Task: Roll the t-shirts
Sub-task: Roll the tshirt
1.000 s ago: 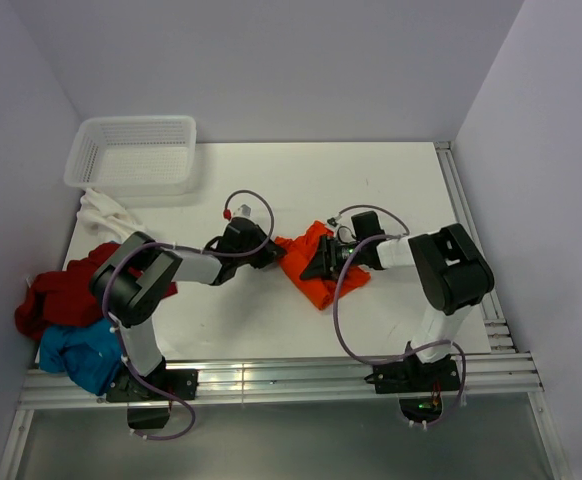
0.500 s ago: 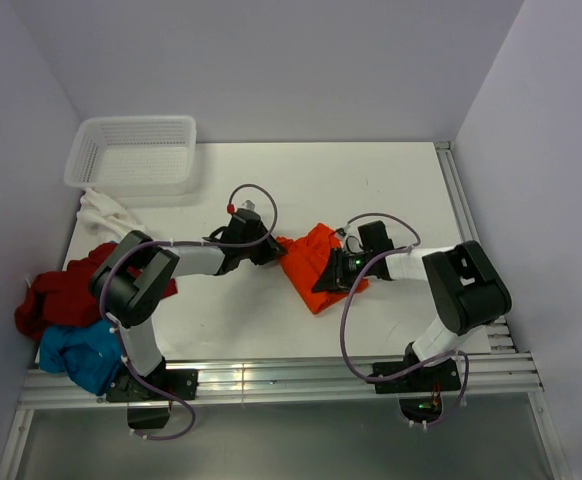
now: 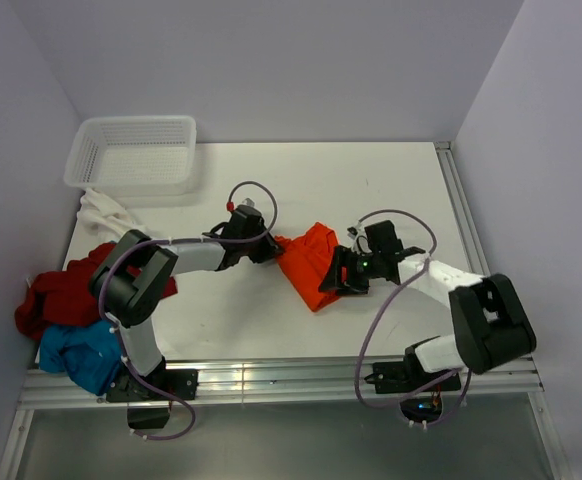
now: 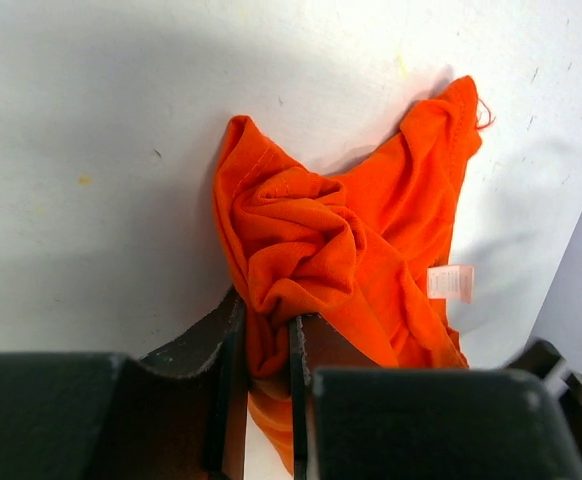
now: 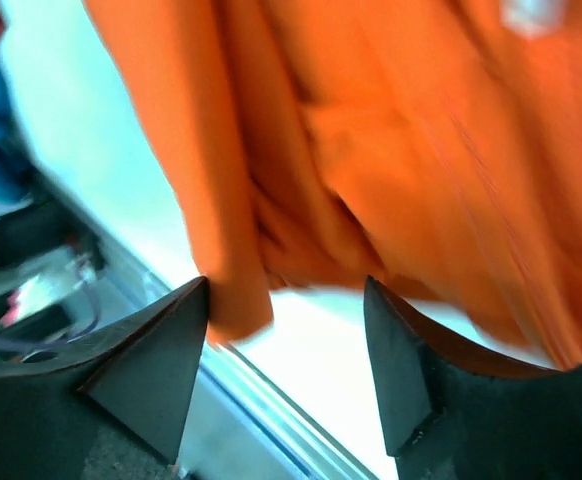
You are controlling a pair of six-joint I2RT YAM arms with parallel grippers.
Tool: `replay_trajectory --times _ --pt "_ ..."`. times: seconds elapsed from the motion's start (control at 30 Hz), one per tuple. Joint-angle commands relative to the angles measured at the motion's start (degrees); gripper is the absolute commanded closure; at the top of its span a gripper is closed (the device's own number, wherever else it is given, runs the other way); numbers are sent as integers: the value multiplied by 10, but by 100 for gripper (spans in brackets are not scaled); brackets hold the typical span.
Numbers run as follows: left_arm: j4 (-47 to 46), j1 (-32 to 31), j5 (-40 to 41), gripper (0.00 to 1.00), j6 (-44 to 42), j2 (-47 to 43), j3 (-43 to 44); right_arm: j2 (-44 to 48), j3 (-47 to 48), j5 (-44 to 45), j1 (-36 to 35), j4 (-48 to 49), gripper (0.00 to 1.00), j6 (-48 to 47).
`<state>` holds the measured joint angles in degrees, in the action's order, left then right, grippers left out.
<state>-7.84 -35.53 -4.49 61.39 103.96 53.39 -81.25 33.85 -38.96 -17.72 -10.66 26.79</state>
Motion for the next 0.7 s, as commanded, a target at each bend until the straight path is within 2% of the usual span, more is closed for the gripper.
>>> replay_trajectory --times 0.0,0.17,0.3,0.43,0.53,0.67 --pt "20 14 42 96 -22 -13 10 69 24 118 -7 -111 29 -15" --pt "24 6 42 96 -21 -25 1 150 63 231 -38 -150 26 -16" --pt "27 2 42 96 -20 -32 -2 158 106 302 -99 -165 26 -31" --pt "47 3 41 96 -17 -40 0 110 174 385 -200 -186 25 -39" --pt "55 2 39 96 -12 -47 1 63 212 467 -257 -194 24 -51" --pt "77 2 22 97 -6 -45 8 11 242 534 -310 -184 22 -64"
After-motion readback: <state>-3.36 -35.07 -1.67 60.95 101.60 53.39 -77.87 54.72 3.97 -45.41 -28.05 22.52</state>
